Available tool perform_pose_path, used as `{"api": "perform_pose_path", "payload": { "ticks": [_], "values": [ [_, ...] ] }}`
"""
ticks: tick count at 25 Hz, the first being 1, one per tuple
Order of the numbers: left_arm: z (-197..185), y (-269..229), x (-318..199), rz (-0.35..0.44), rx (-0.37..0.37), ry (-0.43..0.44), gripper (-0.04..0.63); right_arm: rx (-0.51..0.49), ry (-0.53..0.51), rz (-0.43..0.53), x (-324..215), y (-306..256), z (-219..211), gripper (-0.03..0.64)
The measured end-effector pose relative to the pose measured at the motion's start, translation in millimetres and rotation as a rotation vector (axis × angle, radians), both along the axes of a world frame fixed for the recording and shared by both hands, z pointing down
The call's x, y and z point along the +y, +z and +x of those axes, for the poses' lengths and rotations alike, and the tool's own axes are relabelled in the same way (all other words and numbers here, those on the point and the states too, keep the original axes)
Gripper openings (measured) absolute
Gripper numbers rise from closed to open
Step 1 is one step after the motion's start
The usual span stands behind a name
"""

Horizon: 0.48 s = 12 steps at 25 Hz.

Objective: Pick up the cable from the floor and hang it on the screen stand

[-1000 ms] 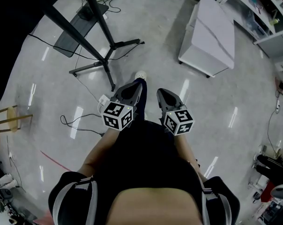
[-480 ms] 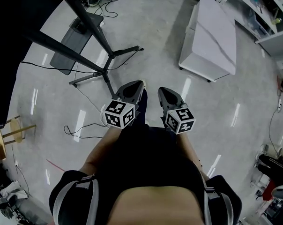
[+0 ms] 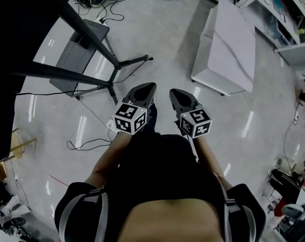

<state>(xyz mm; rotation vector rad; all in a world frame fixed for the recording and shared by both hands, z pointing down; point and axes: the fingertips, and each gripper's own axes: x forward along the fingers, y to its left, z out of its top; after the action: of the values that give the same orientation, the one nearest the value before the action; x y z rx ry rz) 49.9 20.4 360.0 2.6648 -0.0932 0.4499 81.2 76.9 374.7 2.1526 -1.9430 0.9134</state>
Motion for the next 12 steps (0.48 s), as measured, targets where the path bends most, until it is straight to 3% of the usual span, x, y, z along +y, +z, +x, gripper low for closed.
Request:
{"api": "perform_pose_path", "payload": {
  "ticks": [6,12],
  "values": [
    [33,12,-54,0.038,-0.008,-0.031,0.006,0.051,-0.100,-0.031,-62,15,31,0.023],
    [64,36,-102,0.060,-0.047,-0.029,0.006,0.100,-0.123,-0.052,-114,33,62,0.023]
  ]
}}
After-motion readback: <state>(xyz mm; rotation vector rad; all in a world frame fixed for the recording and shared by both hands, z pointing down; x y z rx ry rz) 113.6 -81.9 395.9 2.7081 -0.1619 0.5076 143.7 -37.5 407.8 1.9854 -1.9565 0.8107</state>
